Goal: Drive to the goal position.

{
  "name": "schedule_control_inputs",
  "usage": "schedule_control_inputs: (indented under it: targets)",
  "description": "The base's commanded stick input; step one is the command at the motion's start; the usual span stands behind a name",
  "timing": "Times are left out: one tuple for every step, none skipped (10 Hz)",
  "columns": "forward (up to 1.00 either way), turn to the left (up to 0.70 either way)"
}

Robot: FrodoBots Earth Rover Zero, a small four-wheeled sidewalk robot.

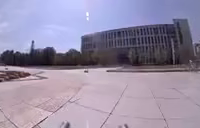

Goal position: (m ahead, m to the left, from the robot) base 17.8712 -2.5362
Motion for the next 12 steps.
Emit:
schedule_control_inputs:
  targets:
    - [0.7, 0.0]
    - [0.7, 0.0]
    - [0.7, 0.0]
    - [0.7, 0.0]
    - [0.7, 0.0]
    - [0.7, 0.0]
    - [0.7, 0.0]
    - [0.7, 0.0]
    - [0.7, 0.0]
    - [0.7, 0.0]
    - [0.7, 0.0]
    - [0.7, 0.0]
